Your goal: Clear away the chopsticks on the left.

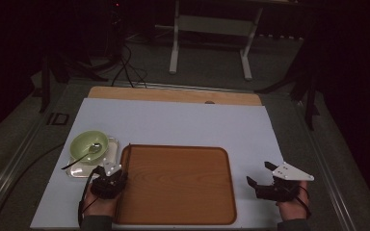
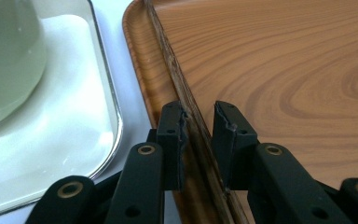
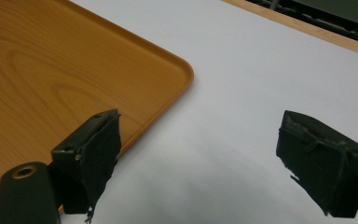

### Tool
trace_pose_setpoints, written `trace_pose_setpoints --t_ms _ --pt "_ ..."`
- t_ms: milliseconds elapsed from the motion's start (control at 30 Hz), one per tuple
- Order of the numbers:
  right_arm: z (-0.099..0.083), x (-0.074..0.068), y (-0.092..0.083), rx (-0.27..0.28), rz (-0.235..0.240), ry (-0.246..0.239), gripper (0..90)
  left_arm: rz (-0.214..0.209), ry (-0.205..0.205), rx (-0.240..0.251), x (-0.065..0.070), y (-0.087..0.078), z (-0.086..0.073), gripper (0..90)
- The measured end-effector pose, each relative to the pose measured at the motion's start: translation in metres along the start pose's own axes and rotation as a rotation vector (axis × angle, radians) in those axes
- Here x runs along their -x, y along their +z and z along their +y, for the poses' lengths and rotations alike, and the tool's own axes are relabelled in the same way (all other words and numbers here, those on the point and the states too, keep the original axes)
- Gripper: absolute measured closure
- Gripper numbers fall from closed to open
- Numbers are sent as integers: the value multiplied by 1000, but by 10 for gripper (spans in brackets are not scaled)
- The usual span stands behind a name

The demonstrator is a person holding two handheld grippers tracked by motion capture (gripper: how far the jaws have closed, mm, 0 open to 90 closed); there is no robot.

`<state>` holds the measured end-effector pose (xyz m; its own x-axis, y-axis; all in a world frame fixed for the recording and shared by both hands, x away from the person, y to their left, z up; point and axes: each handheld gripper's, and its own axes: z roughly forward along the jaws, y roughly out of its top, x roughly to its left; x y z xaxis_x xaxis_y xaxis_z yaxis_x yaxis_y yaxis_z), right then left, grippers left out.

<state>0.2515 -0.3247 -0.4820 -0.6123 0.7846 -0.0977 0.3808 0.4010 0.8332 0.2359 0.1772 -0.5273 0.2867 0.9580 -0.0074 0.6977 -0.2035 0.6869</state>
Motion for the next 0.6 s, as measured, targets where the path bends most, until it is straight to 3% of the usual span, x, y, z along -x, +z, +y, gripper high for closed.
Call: trace_pose_setpoints --t_ms 133,267,600 --pt "0 0 0 0 -1 1 137 24 5 -16 1 -2 -2 826" --pt "0 0 0 0 -1 -1 137 22 -3 -20 3 -4 -5 831" --pt "0 0 0 -3 -1 -3 137 24 39 -47 15 -6 -9 825"
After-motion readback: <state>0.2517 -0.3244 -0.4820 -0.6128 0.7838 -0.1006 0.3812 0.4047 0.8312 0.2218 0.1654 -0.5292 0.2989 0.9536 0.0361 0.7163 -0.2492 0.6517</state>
